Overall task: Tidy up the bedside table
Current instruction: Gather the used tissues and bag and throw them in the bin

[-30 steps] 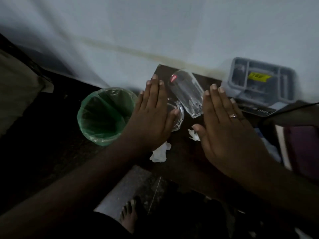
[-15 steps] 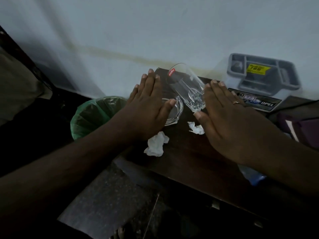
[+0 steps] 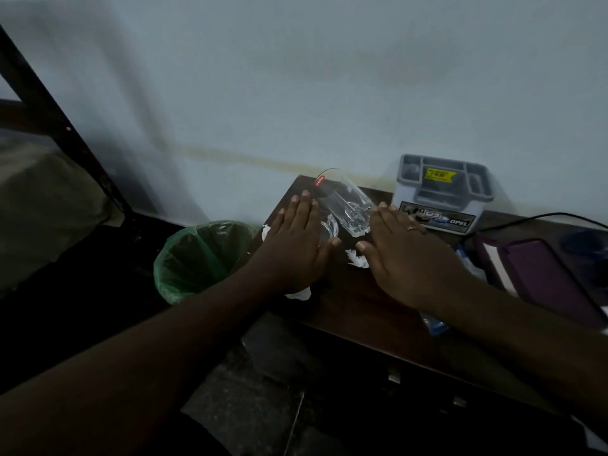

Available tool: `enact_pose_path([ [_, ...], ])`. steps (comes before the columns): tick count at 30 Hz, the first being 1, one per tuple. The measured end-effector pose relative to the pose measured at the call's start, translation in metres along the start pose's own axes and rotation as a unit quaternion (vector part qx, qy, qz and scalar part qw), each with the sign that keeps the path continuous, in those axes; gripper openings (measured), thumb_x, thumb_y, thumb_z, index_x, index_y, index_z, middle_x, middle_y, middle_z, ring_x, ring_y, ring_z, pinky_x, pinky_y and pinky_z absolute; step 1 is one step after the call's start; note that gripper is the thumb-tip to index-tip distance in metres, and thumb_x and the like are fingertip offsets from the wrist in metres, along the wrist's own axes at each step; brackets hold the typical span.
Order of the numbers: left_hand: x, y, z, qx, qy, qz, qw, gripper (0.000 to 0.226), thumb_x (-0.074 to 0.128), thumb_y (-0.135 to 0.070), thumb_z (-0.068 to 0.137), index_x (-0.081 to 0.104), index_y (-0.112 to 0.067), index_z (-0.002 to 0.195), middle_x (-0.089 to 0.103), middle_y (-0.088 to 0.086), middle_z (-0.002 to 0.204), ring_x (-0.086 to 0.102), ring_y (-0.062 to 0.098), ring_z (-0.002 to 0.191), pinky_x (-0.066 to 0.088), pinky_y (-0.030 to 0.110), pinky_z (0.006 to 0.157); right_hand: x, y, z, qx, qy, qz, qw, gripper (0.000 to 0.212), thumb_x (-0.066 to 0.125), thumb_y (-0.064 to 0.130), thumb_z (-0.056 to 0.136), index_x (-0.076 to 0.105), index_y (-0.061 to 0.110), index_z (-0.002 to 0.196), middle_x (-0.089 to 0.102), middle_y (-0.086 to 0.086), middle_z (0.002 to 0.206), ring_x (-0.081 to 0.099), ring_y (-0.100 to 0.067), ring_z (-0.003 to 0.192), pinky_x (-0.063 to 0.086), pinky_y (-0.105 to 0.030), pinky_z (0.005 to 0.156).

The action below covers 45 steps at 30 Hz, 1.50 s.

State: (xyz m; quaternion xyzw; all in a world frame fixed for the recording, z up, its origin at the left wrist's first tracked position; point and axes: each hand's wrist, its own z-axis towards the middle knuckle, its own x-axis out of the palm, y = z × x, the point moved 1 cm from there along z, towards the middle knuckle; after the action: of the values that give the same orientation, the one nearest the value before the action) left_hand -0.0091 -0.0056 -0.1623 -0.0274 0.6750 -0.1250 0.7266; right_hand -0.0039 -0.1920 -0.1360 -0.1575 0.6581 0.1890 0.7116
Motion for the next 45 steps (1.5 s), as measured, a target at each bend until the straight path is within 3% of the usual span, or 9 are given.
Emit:
enact_pose_path([
  [6, -0.010, -0.011, -0.009, 0.015, -0.036, -0.002, 0.999, 0.079, 0.031, -0.054, 0.098, 0.009, -0.002, 0.153, -0.002, 0.018, 0.162, -0.006, 0.029, 0.150, 0.001, 0.042, 0.123, -0.034, -0.022, -0.020, 0.037, -0.032, 0.028, 0.998, 0.055, 0.045, 0.067, 0.081, 0.054, 0.028, 0.119, 0.062, 0.002, 0.121, 0.059, -0.022, 0.113, 0.049, -0.041, 0.090],
  [12, -0.020, -0.023, -0.022, 0.046, -0.064, -0.031, 0.996, 0.082, 0.042, -0.055, 0.094, 0.017, -0.002, 0.151, 0.008, 0.017, 0.162, 0.000, 0.028, 0.151, 0.004, 0.042, 0.122, -0.025, -0.030, -0.021, 0.038, 0.107, -0.034, 0.993, 0.041, 0.052, 0.049, 0.089, 0.054, 0.027, 0.123, 0.058, 0.003, 0.126, 0.057, -0.017, 0.113, 0.039, -0.018, 0.082],
  [20, -0.039, -0.040, -0.039, 0.097, -0.120, -0.157, 0.976, 0.108, 0.060, -0.070, 0.074, 0.019, -0.008, 0.152, 0.014, 0.007, 0.163, 0.006, 0.015, 0.150, 0.013, 0.035, 0.121, -0.055, -0.028, -0.011, 0.027, -0.052, 0.188, 0.980, 0.012, 0.055, 0.022, 0.090, 0.065, 0.020, 0.084, 0.063, 0.004, 0.082, 0.056, -0.016, 0.076, 0.037, -0.026, 0.062],
  [27, -0.058, -0.061, -0.026, 0.075, -0.097, -0.395, 0.911, 0.134, 0.094, -0.046, 0.047, 0.011, -0.032, 0.151, 0.031, 0.000, 0.154, 0.032, 0.010, 0.140, 0.036, 0.025, 0.107, -0.076, 0.020, 0.001, 0.136, -0.078, 0.522, 0.838, 0.011, 0.059, 0.016, 0.089, 0.067, 0.012, 0.084, 0.071, -0.004, 0.076, 0.067, -0.014, 0.065, 0.051, -0.022, 0.050],
  [31, -0.061, -0.036, -0.018, 0.090, -0.137, -0.411, 0.897, 0.103, 0.093, -0.022, 0.058, 0.031, -0.023, 0.140, 0.045, 0.000, 0.134, 0.050, 0.015, 0.122, 0.047, 0.029, 0.098, -0.072, 0.029, 0.010, 0.130, 0.059, 0.745, 0.651, 0.022, 0.054, 0.012, 0.090, 0.069, 0.003, 0.103, 0.072, -0.011, 0.092, 0.070, -0.024, 0.084, 0.056, -0.042, 0.086],
  [33, -0.061, -0.021, -0.013, 0.068, -0.157, -0.442, 0.880, 0.086, 0.088, -0.010, 0.063, 0.041, -0.023, 0.133, 0.051, 0.000, 0.125, 0.056, 0.013, 0.110, 0.049, 0.019, 0.088, -0.065, 0.027, 0.016, 0.101, 0.079, 0.778, 0.615, 0.028, 0.051, 0.018, 0.092, 0.068, 0.004, 0.109, 0.072, -0.010, 0.094, 0.068, -0.024, 0.086, 0.053, -0.043, 0.089],
  [37, -0.065, 0.004, -0.003, 0.017, -0.220, -0.476, 0.851, 0.063, 0.078, 0.001, 0.071, 0.050, -0.018, 0.124, 0.053, -0.009, 0.110, 0.055, -0.005, 0.095, 0.044, 0.004, 0.077, -0.039, 0.027, 0.020, 0.130, -0.065, 0.652, 0.744, 0.025, 0.058, 0.031, 0.079, 0.074, 0.013, 0.085, 0.072, -0.003, 0.082, 0.063, -0.017, 0.070, 0.047, -0.027, 0.059],
  [41, -0.064, 0.034, -0.002, -0.098, -0.257, -0.611, 0.742, 0.046, 0.068, 0.005, 0.081, 0.049, -0.008, 0.121, 0.055, 0.008, 0.109, 0.057, 0.022, 0.097, 0.053, 0.038, 0.079, 0.005, 0.013, 0.010, 0.065, -0.092, 0.281, 0.953, 0.018, 0.065, 0.022, 0.085, 0.071, 0.016, 0.100, 0.072, -0.004, 0.098, 0.065, -0.019, 0.091, 0.046, -0.027, 0.081],
  [45, -0.058, 0.059, -0.009, -0.154, -0.247, -0.648, 0.704, 0.014, 0.063, 0.007, 0.083, 0.054, 0.007, 0.094, 0.046, 0.009, 0.074, 0.048, 0.024, 0.064, 0.044, 0.029, 0.059, 0.026, 0.015, 0.001, -0.012, -0.049, 0.116, 0.992, 0.020, 0.058, 0.012, 0.085, 0.074, 0.017, 0.097, 0.073, -0.007, 0.101, 0.064, -0.025, 0.099, 0.048, -0.031, 0.086],
])
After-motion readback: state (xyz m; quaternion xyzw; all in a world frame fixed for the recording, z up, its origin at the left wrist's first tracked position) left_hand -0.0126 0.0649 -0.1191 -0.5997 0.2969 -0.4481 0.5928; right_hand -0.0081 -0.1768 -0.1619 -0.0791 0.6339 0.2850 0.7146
